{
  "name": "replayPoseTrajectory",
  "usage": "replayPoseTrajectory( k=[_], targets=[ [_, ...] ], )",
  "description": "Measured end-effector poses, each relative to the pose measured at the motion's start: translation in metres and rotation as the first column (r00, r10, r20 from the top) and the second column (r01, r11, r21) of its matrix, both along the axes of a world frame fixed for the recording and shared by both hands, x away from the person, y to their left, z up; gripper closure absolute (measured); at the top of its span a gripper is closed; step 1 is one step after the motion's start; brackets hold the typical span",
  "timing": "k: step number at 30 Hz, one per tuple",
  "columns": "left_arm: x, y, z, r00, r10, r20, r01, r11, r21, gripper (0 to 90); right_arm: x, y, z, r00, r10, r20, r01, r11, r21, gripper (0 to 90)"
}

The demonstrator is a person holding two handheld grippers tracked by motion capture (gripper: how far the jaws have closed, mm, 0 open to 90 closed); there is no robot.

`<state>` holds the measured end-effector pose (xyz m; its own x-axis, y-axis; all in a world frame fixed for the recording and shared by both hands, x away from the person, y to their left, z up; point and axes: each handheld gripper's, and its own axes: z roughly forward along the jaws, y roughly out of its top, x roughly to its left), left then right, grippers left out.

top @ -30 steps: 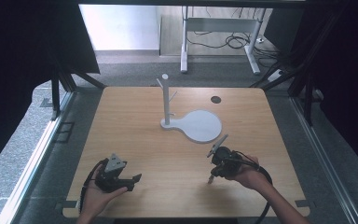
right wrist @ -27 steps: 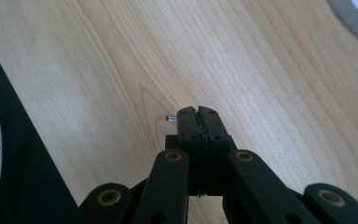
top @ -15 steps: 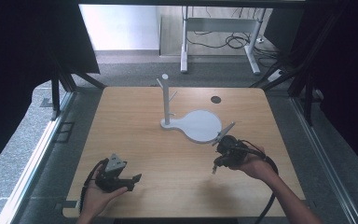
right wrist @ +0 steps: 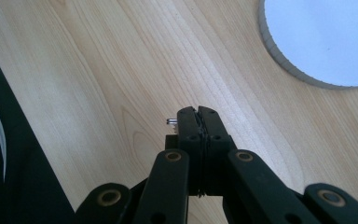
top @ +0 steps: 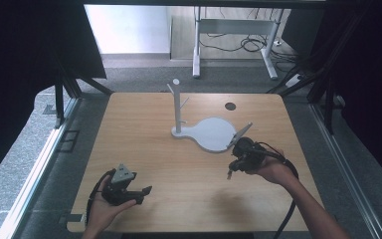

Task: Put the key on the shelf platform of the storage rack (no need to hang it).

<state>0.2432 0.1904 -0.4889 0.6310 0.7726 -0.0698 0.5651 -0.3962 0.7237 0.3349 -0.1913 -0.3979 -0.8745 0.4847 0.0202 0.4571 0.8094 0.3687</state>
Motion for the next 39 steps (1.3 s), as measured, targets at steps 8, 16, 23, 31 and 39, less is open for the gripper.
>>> replayPoseTrajectory(
  k=[8, 16, 23, 31, 39],
  targets=[
    [0.000, 0.000, 0.000, 1.0000, -0.001, 0.002, 0.001, 1.0000, 0.006, 25.3, 0.009, -0.001, 0.001, 0.9997, -0.022, -0.007, 0.022, 0.9997, -0.007, 89.2],
    [0.000, 0.000, 0.001, 1.0000, -0.001, 0.002, 0.001, 1.0000, 0.007, 25.2, 0.018, 0.001, 0.005, 0.9996, -0.029, 0.000, 0.029, 0.9996, -0.004, 89.1],
    [0.000, 0.000, 0.000, 1.0000, 0.001, 0.003, -0.001, 1.0000, 0.006, 25.2, 0.025, 0.006, 0.007, 0.9996, -0.026, -0.004, 0.026, 0.9994, -0.024, 89.1],
    [0.000, 0.002, 0.001, 1.0000, 0.003, 0.006, -0.003, 1.0000, 0.004, 25.2, 0.033, 0.009, 0.011, 0.9994, -0.034, 0.005, 0.034, 0.9992, -0.018, 89.1],
    [0.000, 0.002, 0.001, 1.0000, 0.003, 0.006, -0.003, 1.0000, 0.005, 25.2, 0.042, 0.008, 0.012, 0.9988, -0.048, -0.007, 0.048, 0.9988, -0.003, 89.1]
  ],
)
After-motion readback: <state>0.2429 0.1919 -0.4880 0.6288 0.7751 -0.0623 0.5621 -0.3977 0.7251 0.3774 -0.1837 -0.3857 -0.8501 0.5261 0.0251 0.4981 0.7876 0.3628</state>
